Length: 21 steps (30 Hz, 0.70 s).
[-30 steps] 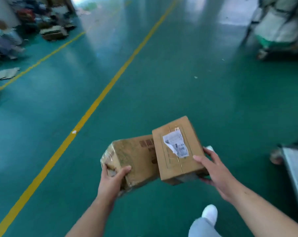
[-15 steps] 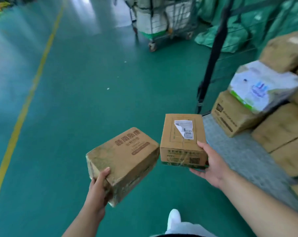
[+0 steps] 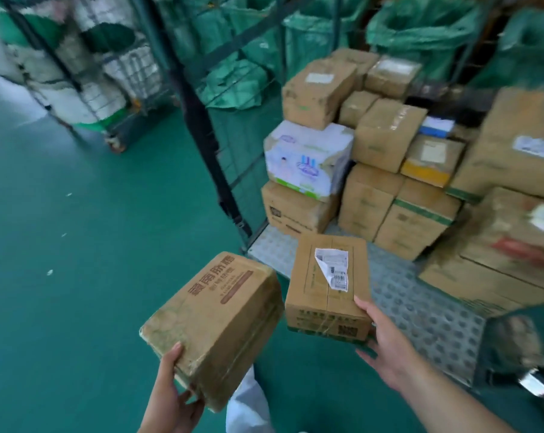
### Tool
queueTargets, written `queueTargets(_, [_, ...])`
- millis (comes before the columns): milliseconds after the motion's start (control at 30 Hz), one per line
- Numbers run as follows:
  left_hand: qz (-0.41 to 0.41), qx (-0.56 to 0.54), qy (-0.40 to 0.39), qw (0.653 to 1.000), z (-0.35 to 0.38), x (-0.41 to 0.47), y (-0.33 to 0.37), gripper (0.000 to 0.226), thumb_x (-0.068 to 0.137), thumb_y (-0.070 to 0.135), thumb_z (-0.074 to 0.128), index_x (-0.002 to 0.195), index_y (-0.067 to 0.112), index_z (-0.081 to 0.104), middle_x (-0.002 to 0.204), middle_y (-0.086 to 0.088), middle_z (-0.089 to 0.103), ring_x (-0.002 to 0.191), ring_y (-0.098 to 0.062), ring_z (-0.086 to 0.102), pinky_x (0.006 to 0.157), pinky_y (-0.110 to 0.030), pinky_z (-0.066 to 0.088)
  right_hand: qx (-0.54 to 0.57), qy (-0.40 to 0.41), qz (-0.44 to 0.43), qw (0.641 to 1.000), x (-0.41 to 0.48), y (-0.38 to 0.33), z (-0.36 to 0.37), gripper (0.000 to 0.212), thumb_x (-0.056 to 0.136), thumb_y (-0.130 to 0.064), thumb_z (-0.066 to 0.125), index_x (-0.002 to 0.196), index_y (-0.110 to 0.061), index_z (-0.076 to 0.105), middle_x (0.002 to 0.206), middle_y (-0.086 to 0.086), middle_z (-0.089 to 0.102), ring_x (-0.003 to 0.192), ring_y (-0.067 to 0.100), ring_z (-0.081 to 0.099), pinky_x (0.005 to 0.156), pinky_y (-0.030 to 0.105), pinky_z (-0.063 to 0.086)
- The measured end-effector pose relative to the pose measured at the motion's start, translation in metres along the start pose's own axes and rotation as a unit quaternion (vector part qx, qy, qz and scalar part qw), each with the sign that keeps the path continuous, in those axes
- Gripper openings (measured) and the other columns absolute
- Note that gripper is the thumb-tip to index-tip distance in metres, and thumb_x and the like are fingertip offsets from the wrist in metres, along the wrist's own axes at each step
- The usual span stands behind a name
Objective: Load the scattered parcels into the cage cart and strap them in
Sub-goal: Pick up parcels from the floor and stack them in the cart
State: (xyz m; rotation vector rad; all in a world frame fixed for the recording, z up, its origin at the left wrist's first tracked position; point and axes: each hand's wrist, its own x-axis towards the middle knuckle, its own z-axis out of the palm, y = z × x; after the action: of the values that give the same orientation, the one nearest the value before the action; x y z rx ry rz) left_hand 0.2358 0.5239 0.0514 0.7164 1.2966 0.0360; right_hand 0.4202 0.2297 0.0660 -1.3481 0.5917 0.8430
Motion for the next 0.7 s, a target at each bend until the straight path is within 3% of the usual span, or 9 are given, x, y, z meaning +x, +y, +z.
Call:
queueTargets(167, [-0.034, 0.067, -0.051, 0.996, 0.09, 0.056, 0.04, 0.062, 0.075, 0.06, 0.074, 0.128, 0.031, 0.064, 0.12, -0.018, 0.064, 0.106, -0.037, 0.064, 0.086, -0.044, 0.056, 0.079, 0.086, -0.005, 0.993, 0.023, -0.026, -0.026, 0.04, 0.088, -0.055, 0.068, 0.117, -0.027, 0.069, 0.112, 0.002, 0.075, 0.116, 0.022, 0.061, 0.11, 0.048, 0.04])
queueTargets(300, [-0.025, 0.135, -0.133, 0.982, 0.172, 0.086, 0.077, 0.051, 0.08, 0.062, 0.069, 0.122, 0.033, 0.068, 0.112, -0.013, 0.066, 0.091, -0.03, 0.063, 0.075, -0.037, 0.052, 0.121, 0.133, -0.027, 0.983, 0.038, -0.055, -0.021, 0.045, 0.084, -0.062, 0.068, 0.116, -0.031, 0.07, 0.112, 0.003, 0.077, 0.117, 0.026, 0.062, 0.102, 0.045, 0.044])
queueTargets(467, [-0.022, 0.212, -0.204, 0.955, 0.267, 0.114, 0.137, 0.08, 0.048, 0.067, 0.082, 0.12, 0.036, 0.068, 0.122, -0.009, 0.072, 0.117, -0.029, 0.066, 0.103, -0.047, 0.052, 0.186, 0.192, -0.054, 0.962, 0.049, -0.103, -0.011, 0.053, 0.085, -0.065, 0.066, 0.121, -0.026, 0.069, 0.114, 0.008, 0.076, 0.117, 0.029, 0.062, 0.096, 0.043, 0.047])
queueTargets(600, [-0.008, 0.226, -0.238, 0.945, 0.332, 0.123, 0.166, 0.056, 0.077, 0.059, 0.075, 0.124, 0.03, 0.068, 0.122, -0.009, 0.07, 0.113, -0.031, 0.065, 0.09, -0.042, 0.056, 0.237, 0.209, -0.067, 0.947, 0.055, -0.13, -0.007, 0.046, 0.091, -0.058, 0.064, 0.119, -0.022, 0.07, 0.104, 0.01, 0.077, 0.113, 0.03, 0.061, 0.087, 0.043, 0.047])
queueTargets(700, [-0.015, 0.227, -0.241, 0.944, 0.369, 0.121, 0.175, 0.046, 0.081, 0.058, 0.072, 0.117, 0.03, 0.068, 0.113, -0.01, 0.069, 0.101, -0.029, 0.063, 0.081, -0.037, 0.054, 0.303, 0.206, -0.06, 0.929, 0.06, -0.139, -0.009, 0.052, 0.085, -0.057, 0.07, 0.121, -0.018, 0.067, 0.111, 0.014, 0.073, 0.115, 0.035, 0.058, 0.087, 0.045, 0.048])
